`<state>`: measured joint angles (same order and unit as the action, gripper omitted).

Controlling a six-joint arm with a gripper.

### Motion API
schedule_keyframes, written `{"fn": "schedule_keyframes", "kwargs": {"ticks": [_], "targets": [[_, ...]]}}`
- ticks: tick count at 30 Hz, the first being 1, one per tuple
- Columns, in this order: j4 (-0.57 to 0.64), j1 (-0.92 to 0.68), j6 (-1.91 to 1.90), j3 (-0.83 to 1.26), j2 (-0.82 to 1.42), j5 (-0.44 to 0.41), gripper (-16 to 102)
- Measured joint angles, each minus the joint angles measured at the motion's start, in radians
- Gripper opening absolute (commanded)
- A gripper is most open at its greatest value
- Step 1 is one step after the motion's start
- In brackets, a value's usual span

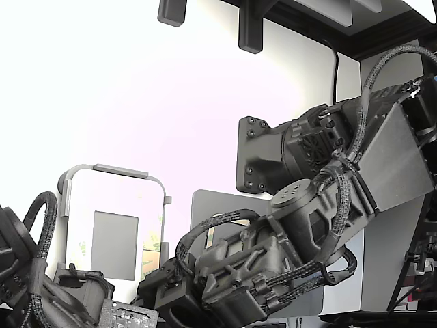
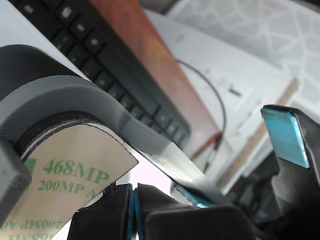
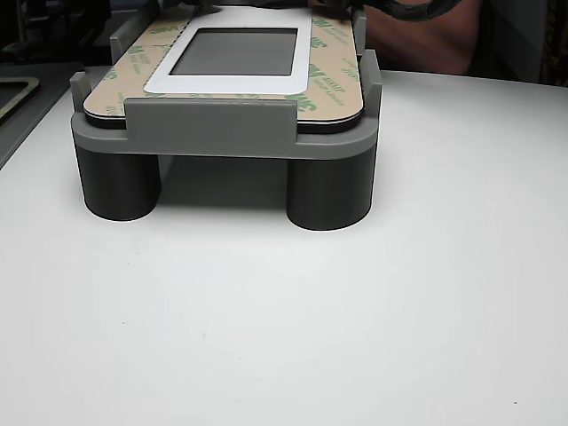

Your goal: Peel off protective film from adhesive tape.

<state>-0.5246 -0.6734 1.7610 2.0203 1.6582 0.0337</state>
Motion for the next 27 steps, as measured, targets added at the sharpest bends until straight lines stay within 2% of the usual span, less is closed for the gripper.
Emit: {"fn": "schedule_keyframes", "kwargs": {"ticks": [27], "targets": [[-0.009, 0.015, 0.029, 0.011, 0.003, 0.011, -9]]}}
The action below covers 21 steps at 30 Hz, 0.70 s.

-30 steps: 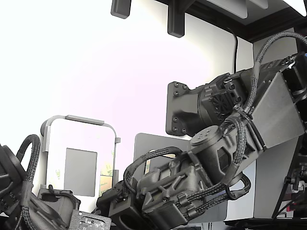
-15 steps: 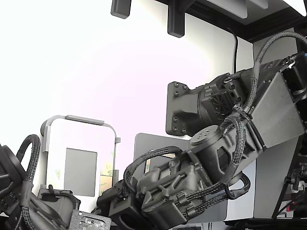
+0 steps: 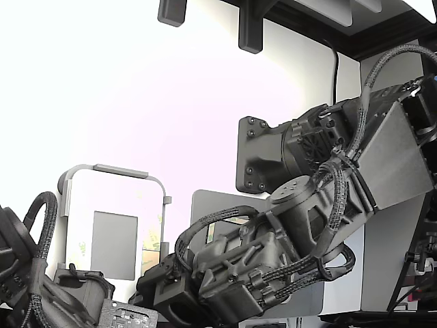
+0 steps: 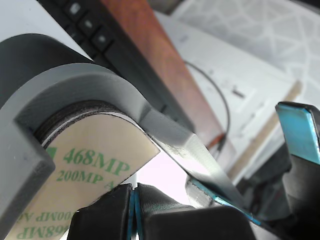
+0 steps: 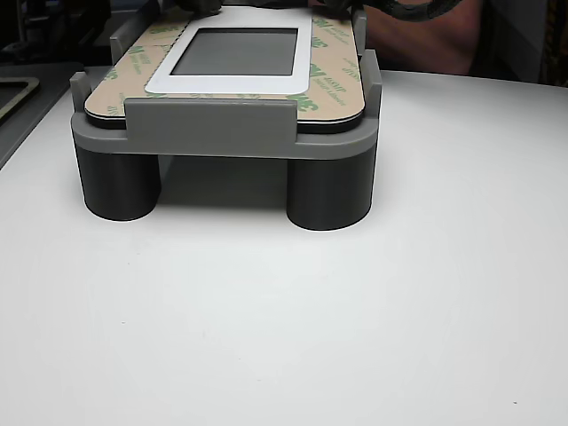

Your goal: Peel off protective film from adhesive tape.

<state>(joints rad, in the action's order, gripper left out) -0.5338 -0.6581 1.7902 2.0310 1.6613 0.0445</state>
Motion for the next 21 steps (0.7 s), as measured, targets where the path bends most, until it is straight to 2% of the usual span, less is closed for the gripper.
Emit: {"fn": "schedule_keyframes", "kwargs": {"ticks": [21], "targets": [[-0.037, 0.003, 0.005, -0.011, 0.011, 0.002, -9]]}}
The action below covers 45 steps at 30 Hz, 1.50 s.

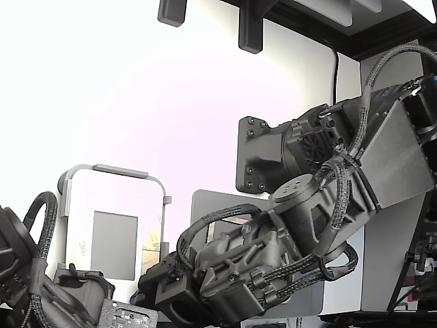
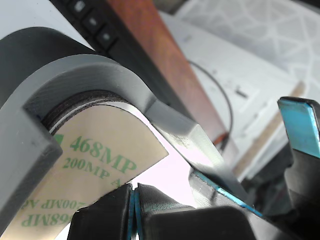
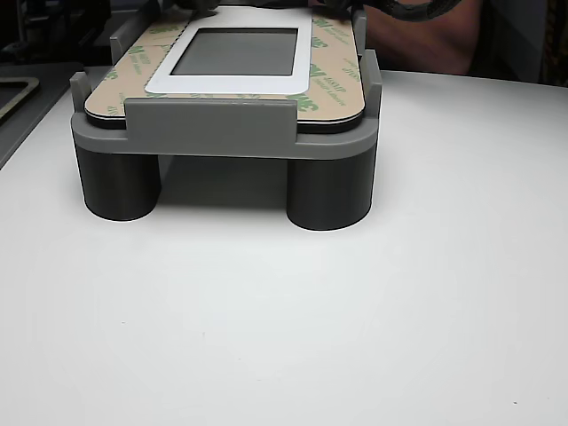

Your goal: Peel off protective film from adhesive tape.

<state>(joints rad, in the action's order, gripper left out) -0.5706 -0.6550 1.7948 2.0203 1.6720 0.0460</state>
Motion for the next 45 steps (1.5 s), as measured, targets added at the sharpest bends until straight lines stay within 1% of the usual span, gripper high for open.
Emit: {"fn": "schedule_keyframes", "kwargs": {"ticks": [20, 45], "targets": [[-0.037, 0.000, 0.003, -0.023, 0.008, -0.012, -9], [-0.008, 0.000, -0.003, 0.037, 0.040, -0.021, -9]]}}
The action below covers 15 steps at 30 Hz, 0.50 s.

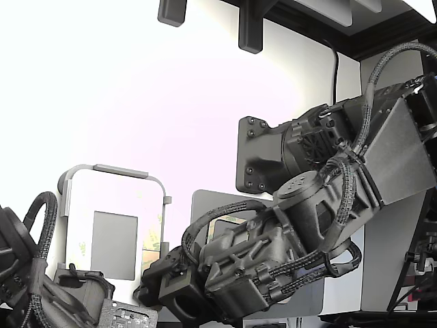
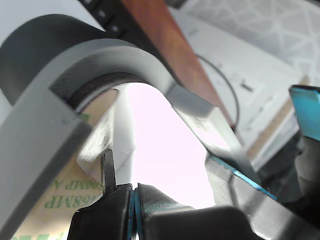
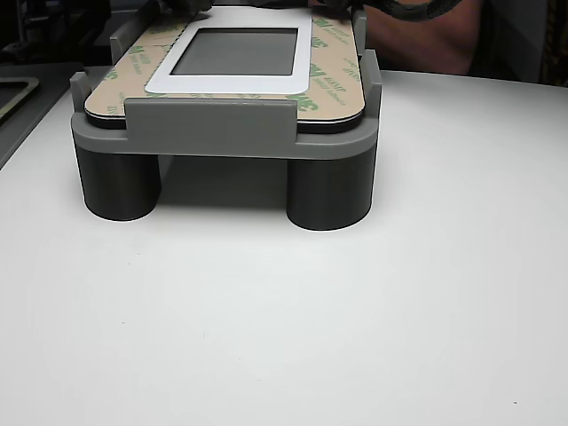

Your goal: Peel off protective film from adhesive tape.

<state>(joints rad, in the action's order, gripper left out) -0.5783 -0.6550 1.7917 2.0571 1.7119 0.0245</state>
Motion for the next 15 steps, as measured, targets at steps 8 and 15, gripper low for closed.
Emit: {"fn": "schedule_keyframes", "kwargs": {"ticks": [8, 15], "targets": [[0.015, 0.000, 0.014, 0.012, 0.000, -0.002, -9], [0.026, 0.000, 0.029, 0.020, 0.000, -0.008, -9]]}}
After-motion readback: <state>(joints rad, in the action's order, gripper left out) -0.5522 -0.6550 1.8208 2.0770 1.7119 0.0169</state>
